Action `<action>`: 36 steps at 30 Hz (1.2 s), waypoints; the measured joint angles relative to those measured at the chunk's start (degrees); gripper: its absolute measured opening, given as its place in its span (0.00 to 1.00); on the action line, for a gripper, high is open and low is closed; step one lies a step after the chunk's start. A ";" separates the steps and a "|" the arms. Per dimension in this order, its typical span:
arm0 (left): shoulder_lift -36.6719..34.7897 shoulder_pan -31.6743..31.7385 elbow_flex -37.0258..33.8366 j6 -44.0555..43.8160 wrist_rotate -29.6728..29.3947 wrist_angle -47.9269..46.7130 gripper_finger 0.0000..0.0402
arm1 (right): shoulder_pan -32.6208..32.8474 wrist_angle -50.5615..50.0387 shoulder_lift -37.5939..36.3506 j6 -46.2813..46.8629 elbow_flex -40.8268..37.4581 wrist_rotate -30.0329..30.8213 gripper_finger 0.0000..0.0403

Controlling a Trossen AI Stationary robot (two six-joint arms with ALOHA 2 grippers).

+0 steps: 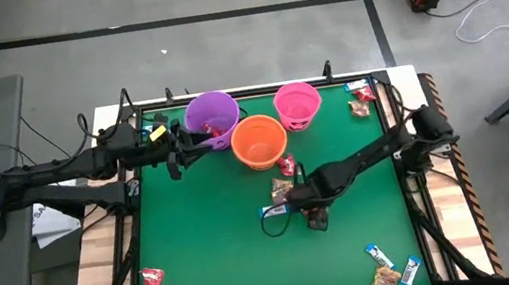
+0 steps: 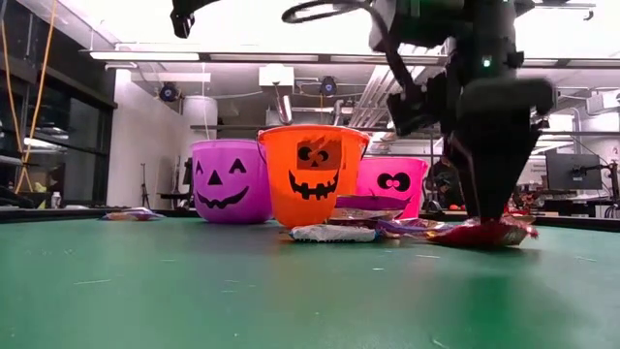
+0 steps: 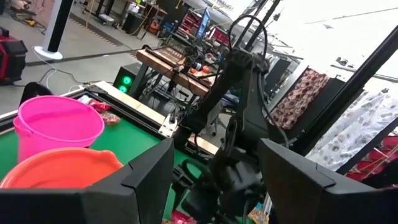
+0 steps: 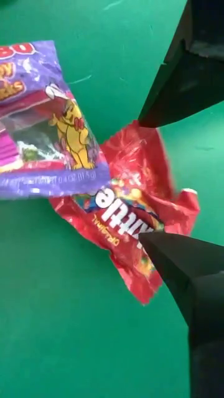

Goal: Sort candy by brand, put in halloween buckets
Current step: Put the red candy into the purple bin

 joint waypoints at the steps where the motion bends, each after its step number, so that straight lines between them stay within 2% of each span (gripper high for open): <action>1: 0.00 0.00 0.00 0.00 0.00 0.01 0.55 | 0.00 0.02 0.60 0.67 0.00 0.34 0.70; 4: 0.00 0.00 0.00 -0.33 -0.01 0.00 0.55 | 0.04 -0.07 1.64 2.73 0.16 0.01 0.68; 7: 0.00 0.00 0.00 -0.42 -0.02 0.00 0.55 | 0.50 -0.70 1.81 3.19 0.29 -0.15 0.58; 9: 0.00 0.00 0.00 -0.44 -0.02 0.02 0.55 | 1.06 -2.83 1.56 3.11 0.65 0.23 0.46; 13: 0.00 0.00 0.00 -0.84 -0.07 0.16 0.55 | 2.49 -10.24 -0.70 0.60 1.20 0.37 0.11; 14: 0.00 0.00 0.00 -1.26 -0.16 0.22 0.55 | 2.89 -12.30 -2.01 -0.40 1.33 0.16 0.06; 19: 0.00 0.00 0.00 -1.98 -1.01 0.80 0.55 | 3.47 -25.08 -8.87 -0.72 1.31 1.56 0.04; 22: 0.00 0.00 0.00 -2.55 -1.03 2.00 0.55 | 1.49 -25.29 -15.17 1.13 1.35 2.06 0.01; 26: 0.00 -0.02 0.00 -1.23 -1.01 2.30 0.55 | -3.36 -16.85 -22.27 4.93 2.45 5.67 0.01; 29: 0.00 -0.02 0.00 1.24 -1.01 2.02 0.55 | -8.30 -4.63 -25.36 4.03 3.35 7.54 0.01; 33: 0.00 -0.02 0.00 3.99 -1.01 1.64 0.55 | -14.95 14.33 -24.93 -0.03 4.32 7.43 0.00; 36: 0.00 -0.02 0.00 5.62 -0.99 3.14 0.55 | -18.95 24.59 -22.54 -1.96 5.26 7.00 0.00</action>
